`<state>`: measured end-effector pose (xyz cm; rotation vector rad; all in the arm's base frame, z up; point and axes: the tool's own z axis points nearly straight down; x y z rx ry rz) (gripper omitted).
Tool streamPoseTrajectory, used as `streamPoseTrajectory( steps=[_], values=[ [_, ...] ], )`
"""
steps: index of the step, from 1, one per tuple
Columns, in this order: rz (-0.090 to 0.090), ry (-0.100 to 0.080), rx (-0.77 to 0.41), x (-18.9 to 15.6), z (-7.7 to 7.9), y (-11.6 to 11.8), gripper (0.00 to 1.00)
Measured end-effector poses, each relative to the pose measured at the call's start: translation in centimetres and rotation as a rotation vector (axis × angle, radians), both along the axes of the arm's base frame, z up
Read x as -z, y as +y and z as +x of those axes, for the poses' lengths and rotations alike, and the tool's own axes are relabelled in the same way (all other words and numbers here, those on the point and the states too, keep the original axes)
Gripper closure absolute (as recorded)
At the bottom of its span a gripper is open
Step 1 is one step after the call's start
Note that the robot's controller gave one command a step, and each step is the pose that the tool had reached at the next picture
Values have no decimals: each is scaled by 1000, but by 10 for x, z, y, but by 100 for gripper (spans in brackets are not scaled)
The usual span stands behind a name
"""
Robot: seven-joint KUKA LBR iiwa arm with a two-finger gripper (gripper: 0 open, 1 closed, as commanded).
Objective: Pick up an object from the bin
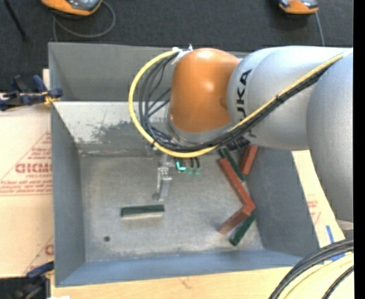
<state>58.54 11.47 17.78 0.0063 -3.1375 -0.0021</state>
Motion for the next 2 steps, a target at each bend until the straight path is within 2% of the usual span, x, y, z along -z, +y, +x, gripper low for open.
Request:
streamPoseTrajectory(
  steps=[1, 2],
  values=[
    [-1, 3, 88, 112, -34, -4, 0],
    [2, -9, 105, 76, -46, 13, 0]
  ],
)
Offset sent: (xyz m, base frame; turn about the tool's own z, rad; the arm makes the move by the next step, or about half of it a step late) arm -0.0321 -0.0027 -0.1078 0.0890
